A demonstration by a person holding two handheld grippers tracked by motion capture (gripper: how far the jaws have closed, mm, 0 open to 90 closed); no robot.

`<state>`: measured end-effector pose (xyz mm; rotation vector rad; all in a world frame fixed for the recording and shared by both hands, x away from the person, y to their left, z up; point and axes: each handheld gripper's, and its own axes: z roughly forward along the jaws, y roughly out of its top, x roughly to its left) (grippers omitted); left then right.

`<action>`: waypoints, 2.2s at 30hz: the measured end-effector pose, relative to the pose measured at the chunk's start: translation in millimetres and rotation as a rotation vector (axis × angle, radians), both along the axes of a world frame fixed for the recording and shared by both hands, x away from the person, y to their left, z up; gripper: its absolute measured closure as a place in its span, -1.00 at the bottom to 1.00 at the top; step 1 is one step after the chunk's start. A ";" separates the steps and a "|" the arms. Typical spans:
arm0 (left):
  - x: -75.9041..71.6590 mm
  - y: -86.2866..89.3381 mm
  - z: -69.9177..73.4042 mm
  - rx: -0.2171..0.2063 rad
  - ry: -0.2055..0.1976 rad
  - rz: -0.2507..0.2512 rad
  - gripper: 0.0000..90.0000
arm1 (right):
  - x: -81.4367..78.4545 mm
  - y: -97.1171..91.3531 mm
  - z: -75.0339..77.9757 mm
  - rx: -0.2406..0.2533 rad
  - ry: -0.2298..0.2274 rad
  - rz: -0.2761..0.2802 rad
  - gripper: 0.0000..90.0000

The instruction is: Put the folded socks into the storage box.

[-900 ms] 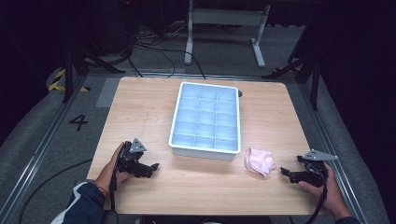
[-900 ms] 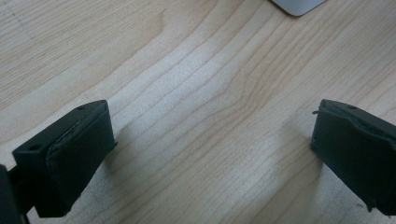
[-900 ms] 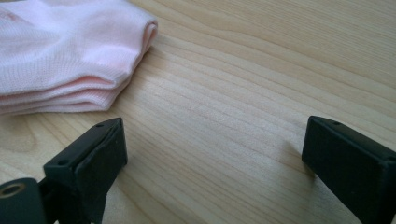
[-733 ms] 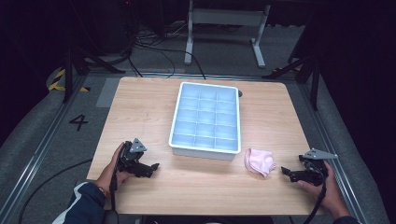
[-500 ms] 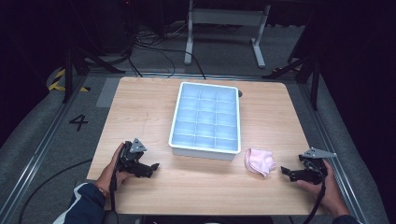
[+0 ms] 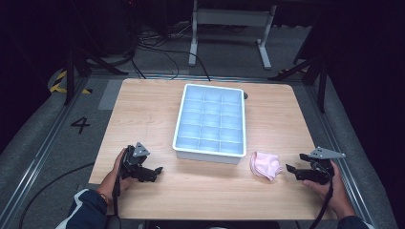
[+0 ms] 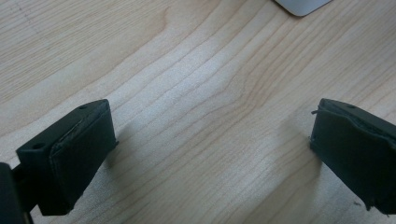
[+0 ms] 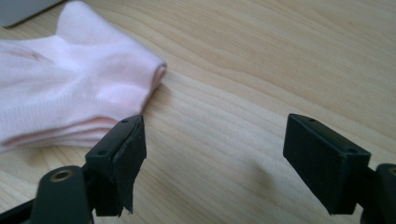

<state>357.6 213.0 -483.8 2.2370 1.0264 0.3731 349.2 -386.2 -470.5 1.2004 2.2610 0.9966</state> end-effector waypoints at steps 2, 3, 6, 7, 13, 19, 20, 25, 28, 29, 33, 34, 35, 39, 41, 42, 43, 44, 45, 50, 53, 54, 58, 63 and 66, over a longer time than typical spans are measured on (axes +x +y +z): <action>0.0 0.1 0.2 0.002 -0.002 0.000 -0.99 | 0.9 1.6 1.7 0.007 -0.004 0.005 -0.48; -0.6 0.0 0.5 0.005 -0.005 -0.008 -0.99 | 2.7 4.3 4.6 0.015 -0.010 0.015 -0.48; -1.0 -0.1 0.2 -0.003 -0.004 -0.015 -0.96 | 7.0 12.1 11.4 0.027 -0.023 0.050 -0.48; -0.7 0.0 0.3 -0.002 -0.002 -0.017 -0.96 | 8.1 14.7 13.2 0.032 -0.023 0.059 -0.48; -0.5 0.1 0.3 0.000 -0.001 -0.018 -0.96 | 16.6 38.5 22.7 0.028 -0.040 0.123 -0.46; 0.3 0.3 0.2 -0.001 -0.003 -0.024 -0.96 | 21.2 55.7 20.7 0.004 -0.028 0.165 -0.46; 0.3 0.3 0.2 -0.001 -0.003 -0.023 -0.96 | 22.6 59.9 18.8 -0.005 -0.018 0.171 -0.50; 0.8 0.2 -0.1 -0.006 -0.004 -0.028 -0.97 | 26.7 65.8 13.2 -0.012 0.004 0.180 -0.54; 0.9 0.5 -0.1 -0.005 -0.004 -0.030 -0.96 | 31.0 72.5 6.4 -0.031 0.032 0.192 -0.56; 0.8 0.5 -0.1 -0.006 -0.005 -0.030 -0.96 | 31.9 74.0 4.8 -0.039 0.032 0.190 -0.57; 0.8 0.6 -0.1 -0.005 -0.005 -0.031 -0.96 | 34.4 75.3 0.0 -0.036 0.031 0.168 -0.58; 0.7 0.7 -0.1 -0.004 -0.005 -0.031 -0.96 | 35.6 75.3 -2.4 -0.030 0.040 0.167 -0.61; 0.8 0.5 -0.2 -0.006 -0.006 -0.033 -0.96 | 36.7 75.3 -4.4 -0.020 0.046 0.165 -0.64; 0.3 1.0 0.0 -0.004 -0.005 -0.031 -0.96 | 37.5 74.5 -7.8 0.003 0.079 0.170 -0.66; 0.4 1.1 0.0 -0.002 -0.005 -0.032 -0.96 | 36.2 75.3 -8.9 0.012 0.091 0.192 -0.64; 0.3 1.1 0.0 -0.003 -0.005 -0.032 -0.96 | 35.8 75.7 -9.3 0.015 0.096 0.200 -0.62; 0.3 1.1 0.0 -0.003 -0.005 -0.032 -0.96 | 35.2 76.4 -8.5 0.015 0.098 0.213 -0.47; 0.3 1.1 0.0 -0.003 -0.005 -0.032 -0.96 | 34.7 76.8 -7.6 0.016 0.098 0.234 -0.33; 0.3 1.1 0.0 -0.003 -0.005 -0.032 -0.96 | 33.5 77.7 -6.5 0.019 0.100 0.251 -0.25; 0.2 1.1 0.0 -0.003 -0.004 -0.032 -0.96 | 30.0 80.1 -4.4 0.019 0.108 0.283 0.10; 0.3 1.1 0.0 -0.003 -0.005 -0.032 -0.96 | 27.4 82.9 -2.3 0.007 0.105 0.319 0.34; 0.3 1.1 0.0 -0.003 -0.005 -0.032 -0.96 | 26.7 83.9 -1.9 0.002 0.101 0.325 0.39; 0.2 1.1 0.0 -0.003 -0.004 -0.032 -0.96 | 24.4 86.1 -0.9 -0.017 0.086 0.339 0.49; 0.2 1.1 0.0 -0.004 -0.005 -0.031 -0.96 | 21.8 87.6 -0.2 -0.025 0.077 0.337 0.56; -0.1 1.2 0.0 -0.003 -0.003 -0.032 -0.96 | 20.7 88.1 0.2 -0.032 0.066 0.339 0.59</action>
